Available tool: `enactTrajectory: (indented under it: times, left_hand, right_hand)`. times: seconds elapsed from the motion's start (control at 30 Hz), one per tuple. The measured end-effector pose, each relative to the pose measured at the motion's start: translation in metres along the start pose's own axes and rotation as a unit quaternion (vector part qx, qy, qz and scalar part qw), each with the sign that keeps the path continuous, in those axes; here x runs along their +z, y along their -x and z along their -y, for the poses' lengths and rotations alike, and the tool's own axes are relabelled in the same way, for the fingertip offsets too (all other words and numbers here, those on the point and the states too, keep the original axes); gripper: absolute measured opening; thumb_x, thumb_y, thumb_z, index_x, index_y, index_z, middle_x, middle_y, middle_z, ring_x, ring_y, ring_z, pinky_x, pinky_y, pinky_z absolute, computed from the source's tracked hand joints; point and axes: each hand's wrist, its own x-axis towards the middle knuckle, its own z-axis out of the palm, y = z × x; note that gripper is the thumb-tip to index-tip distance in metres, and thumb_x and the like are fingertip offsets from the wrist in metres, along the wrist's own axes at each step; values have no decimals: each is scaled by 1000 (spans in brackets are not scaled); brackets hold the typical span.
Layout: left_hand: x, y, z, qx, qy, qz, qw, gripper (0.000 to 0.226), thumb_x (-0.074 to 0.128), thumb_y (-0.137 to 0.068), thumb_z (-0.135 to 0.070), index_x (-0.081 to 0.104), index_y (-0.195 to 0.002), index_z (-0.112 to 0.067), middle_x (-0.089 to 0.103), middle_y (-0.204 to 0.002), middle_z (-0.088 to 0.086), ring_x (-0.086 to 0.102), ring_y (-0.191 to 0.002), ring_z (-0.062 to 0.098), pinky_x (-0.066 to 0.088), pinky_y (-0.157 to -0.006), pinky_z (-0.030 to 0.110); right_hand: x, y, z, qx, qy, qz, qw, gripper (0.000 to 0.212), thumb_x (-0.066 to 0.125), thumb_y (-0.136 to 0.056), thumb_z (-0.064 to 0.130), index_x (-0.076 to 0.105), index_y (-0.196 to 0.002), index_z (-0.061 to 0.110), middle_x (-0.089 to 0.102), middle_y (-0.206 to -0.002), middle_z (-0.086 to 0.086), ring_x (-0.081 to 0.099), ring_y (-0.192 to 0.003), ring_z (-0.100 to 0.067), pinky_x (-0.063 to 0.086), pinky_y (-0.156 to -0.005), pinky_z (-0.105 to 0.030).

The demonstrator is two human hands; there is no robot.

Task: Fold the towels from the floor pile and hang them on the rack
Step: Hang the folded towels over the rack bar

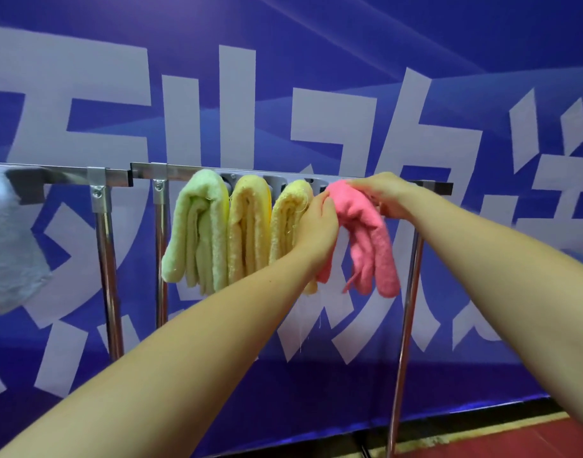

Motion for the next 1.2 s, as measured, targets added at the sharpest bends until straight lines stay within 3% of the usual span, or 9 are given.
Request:
enactTrajectory:
  times: [0.1, 0.27, 0.43, 0.53, 0.63, 0.8, 0.93, 1.03, 1.2]
  left_hand:
    - [3, -2, -1, -18, 12, -15, 1000, 39, 31, -102, -25, 54, -133, -21, 61, -122, -2, 54, -108, 13, 40, -96, 30]
    - [11, -9, 5, -5, 0, -1, 1000, 44, 31, -100, -24, 48, -140, -22, 55, -137, 2, 50, -127, 17, 35, -112, 40]
    - [13, -15, 13, 7, -4, 17, 1000, 54, 28, -93, -34, 43, -143, -23, 50, -142, 2, 45, -132, 17, 34, -113, 43]
    - [8, -17, 14, -4, -15, 60, 998, 48, 27, -100, -30, 38, -147, -24, 46, -147, 1, 42, -135, 16, 32, -115, 40]
    - [1, -16, 6, -46, 0, 94, 994, 42, 31, -101, -32, 57, -130, -18, 64, -124, 5, 60, -114, 17, 47, -101, 37]
    - [-9, 3, -12, -100, 39, 101, 989, 37, 40, -100, -23, 71, -97, -3, 71, -100, 20, 69, -91, 25, 55, -83, 34]
    - [-30, 35, -36, -53, 12, 103, 993, 33, 33, -101, -19, 60, -81, -18, 61, -74, 1, 59, -73, 13, 47, -72, 25]
    - [-62, 64, -45, -34, 18, 77, 996, 25, 35, -101, -23, 58, -111, -26, 63, -107, 3, 60, -98, 20, 48, -87, 33]
    - [-141, 138, -45, -67, 64, 9, 996, 23, 42, -98, -11, 63, -88, -14, 62, -83, 1, 54, -63, 9, 42, -51, 15]
  right_hand:
    - [11, -3, -7, -36, -31, -35, 998, 11, 72, -80, 20, 68, -84, 11, 70, -94, -7, 65, -86, -16, 54, -82, -28]
    - [14, 5, -4, -121, -22, -22, 992, 12, 60, -89, 10, 71, -92, 10, 68, -84, -2, 62, -74, -6, 51, -64, -11]
    - [19, -9, -3, -134, 16, -66, 989, 17, 63, -88, 13, 71, -102, 7, 68, -104, -3, 62, -97, -13, 50, -90, -24]
    - [21, -10, -5, -151, 75, -85, 982, 13, 62, -88, 21, 71, -88, 11, 67, -89, -2, 61, -87, -14, 48, -85, -29]
    - [23, -3, -12, -133, 97, -92, 982, 37, 52, -94, 30, 69, -91, -4, 70, -94, -18, 64, -87, -30, 51, -85, -36]
    - [30, 31, -13, -90, 180, -55, 978, 20, 47, -90, 21, 65, -97, 15, 63, -92, -3, 57, -81, -22, 46, -71, -26]
    - [35, 76, -14, -185, 71, -156, 968, 33, 37, -98, 18, 59, -121, 10, 58, -126, -9, 52, -118, -22, 39, -103, -33]
    - [51, 129, -5, -258, -51, -206, 942, 20, 44, -94, 19, 64, -96, 20, 63, -96, 4, 58, -93, -9, 47, -86, -25]
    - [121, 199, -24, -220, -97, -93, 966, 18, 54, -88, 18, 56, -70, 21, 56, -64, 2, 48, -63, -11, 42, -61, -29]
